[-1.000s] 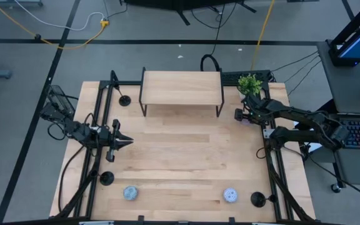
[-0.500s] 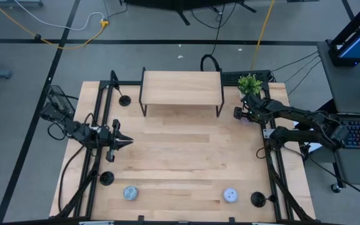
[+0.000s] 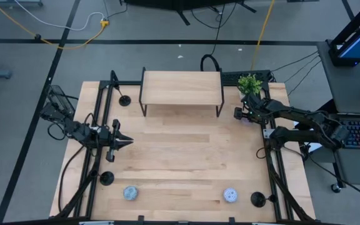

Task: Pick & Place candle stick holders
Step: Put the purple scented candle on the shelf

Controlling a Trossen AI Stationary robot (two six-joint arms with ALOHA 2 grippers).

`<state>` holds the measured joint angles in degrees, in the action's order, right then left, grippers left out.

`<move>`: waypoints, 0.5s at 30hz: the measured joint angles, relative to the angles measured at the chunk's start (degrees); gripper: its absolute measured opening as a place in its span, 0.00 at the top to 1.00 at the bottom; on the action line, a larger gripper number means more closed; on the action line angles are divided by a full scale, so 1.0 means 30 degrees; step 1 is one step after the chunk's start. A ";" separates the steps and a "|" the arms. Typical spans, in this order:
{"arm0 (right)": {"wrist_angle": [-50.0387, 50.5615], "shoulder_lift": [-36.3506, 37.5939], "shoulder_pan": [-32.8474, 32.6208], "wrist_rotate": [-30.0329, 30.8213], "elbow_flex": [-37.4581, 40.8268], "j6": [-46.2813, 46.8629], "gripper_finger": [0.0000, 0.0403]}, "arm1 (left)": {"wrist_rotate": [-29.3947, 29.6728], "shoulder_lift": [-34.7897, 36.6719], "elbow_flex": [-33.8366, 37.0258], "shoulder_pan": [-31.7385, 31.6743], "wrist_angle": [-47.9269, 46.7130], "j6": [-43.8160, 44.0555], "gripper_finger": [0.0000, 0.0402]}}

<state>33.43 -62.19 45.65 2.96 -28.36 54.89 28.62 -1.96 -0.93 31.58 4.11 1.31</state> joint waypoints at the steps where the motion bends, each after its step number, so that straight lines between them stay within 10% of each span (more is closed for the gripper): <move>1: 0.0000 0.0000 0.0007 0.0000 0.0000 0.0045 0.02 | 0.0000 -0.0001 0.0000 0.0000 -0.0003 -0.0003 0.87; 15: -0.0039 0.0000 0.0007 0.0011 -0.0007 -0.0005 0.30 | 0.0000 -0.0001 0.0000 0.0004 -0.0003 -0.0003 0.87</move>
<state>33.31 -62.19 45.67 2.99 -28.38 54.87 28.62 -1.97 -0.93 31.59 4.10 1.30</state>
